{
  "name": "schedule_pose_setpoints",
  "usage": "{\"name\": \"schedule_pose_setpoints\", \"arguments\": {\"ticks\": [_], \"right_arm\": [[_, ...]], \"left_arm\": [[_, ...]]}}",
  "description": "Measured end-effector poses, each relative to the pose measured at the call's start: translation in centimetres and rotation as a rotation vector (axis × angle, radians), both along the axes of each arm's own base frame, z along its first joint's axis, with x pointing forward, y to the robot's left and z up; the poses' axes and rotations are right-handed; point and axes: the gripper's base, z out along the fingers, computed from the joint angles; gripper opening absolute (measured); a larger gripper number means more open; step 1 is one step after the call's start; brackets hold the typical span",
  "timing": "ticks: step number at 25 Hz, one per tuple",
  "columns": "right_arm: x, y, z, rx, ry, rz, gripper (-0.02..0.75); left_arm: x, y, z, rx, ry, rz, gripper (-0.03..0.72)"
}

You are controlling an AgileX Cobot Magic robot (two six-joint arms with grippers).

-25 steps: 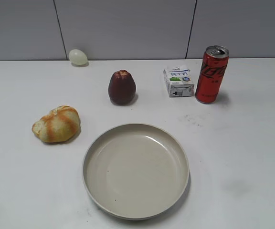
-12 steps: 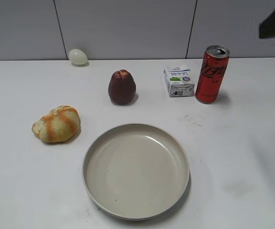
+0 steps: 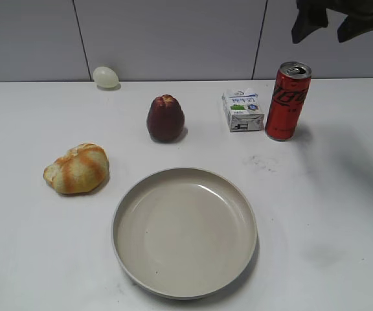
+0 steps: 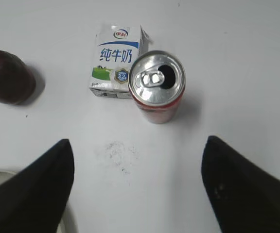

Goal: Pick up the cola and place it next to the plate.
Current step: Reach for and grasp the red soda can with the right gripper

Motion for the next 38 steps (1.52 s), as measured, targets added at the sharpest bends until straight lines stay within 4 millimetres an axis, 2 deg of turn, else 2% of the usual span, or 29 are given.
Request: {"name": "schedule_pose_setpoints", "arguments": {"ticks": [4,9,14,20,26,29,32,35,38], "right_arm": [[3.2,0.7,-2.1,-0.013,0.039,0.001,0.651],[5.3,0.8,-4.8,-0.076,0.072,0.003,0.658],[6.1,0.6,-6.9,-0.113,0.110,-0.019,0.658],[6.6,0.9,-8.1,-0.082,0.121,-0.025,0.658],[7.1,1.1,-10.2,-0.078,0.162,-0.026,0.645],[7.2,1.1,-10.3,-0.078,0.164,-0.026,0.605],[7.2,1.1,-10.0,-0.077,0.160,-0.027,0.528],[7.3,1.1,-9.3,-0.085,0.163,-0.026,0.528],[7.6,1.1,-7.7,-0.096,0.156,-0.025,0.528]], "left_arm": [[0.0,0.0,0.0,0.000,0.000,0.000,0.237],[0.0,0.0,0.0,0.000,0.000,0.000,0.237],[0.0,0.0,0.0,0.000,0.000,0.000,0.237],[0.0,0.0,0.0,0.000,0.000,0.000,0.237],[0.0,0.0,0.0,0.000,0.000,0.000,0.237],[0.0,0.0,0.0,0.000,0.000,0.000,0.237],[0.0,0.0,0.0,0.000,0.000,0.000,0.237],[0.0,0.0,0.0,0.000,0.000,0.000,0.237],[0.0,0.0,0.0,0.000,0.000,0.000,0.237]]}}
